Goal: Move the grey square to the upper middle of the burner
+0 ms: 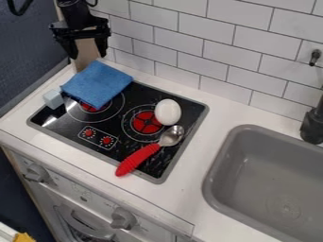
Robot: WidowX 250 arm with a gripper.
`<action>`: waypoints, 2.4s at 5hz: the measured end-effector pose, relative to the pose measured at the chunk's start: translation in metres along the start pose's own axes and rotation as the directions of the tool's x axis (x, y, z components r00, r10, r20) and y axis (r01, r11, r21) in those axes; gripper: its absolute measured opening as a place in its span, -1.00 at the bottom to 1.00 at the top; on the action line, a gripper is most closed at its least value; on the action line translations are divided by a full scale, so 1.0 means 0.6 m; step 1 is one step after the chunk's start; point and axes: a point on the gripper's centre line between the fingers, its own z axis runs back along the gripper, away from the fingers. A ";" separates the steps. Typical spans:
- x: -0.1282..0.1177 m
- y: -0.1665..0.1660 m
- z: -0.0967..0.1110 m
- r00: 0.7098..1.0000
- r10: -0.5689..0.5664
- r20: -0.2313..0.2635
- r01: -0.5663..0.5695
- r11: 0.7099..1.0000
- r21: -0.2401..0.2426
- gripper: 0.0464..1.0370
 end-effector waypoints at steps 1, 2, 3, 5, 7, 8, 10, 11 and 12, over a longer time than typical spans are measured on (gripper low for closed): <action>-0.013 0.000 -0.026 0.999 -0.001 -0.042 0.000 1.000 -0.006 0.92; -0.021 0.016 -0.026 0.997 -0.035 -0.075 0.034 0.999 -0.010 0.92; -0.028 0.034 -0.022 0.991 -0.099 -0.095 0.098 0.995 -0.015 0.92; -0.079 0.083 -0.014 0.937 -0.340 -0.082 0.336 0.940 -0.063 0.92; -0.092 0.113 -0.018 0.919 -0.386 -0.086 0.387 0.922 -0.004 0.92; -0.099 0.128 -0.045 0.921 -0.366 -0.129 0.372 0.928 0.022 0.92; -0.106 0.141 -0.084 0.922 -0.345 -0.176 0.356 0.934 0.032 0.82; -0.103 0.139 -0.088 0.935 -0.325 -0.141 0.331 0.943 0.025 0.24; -0.107 0.144 -0.091 0.942 -0.307 -0.135 0.313 0.949 0.031 -0.06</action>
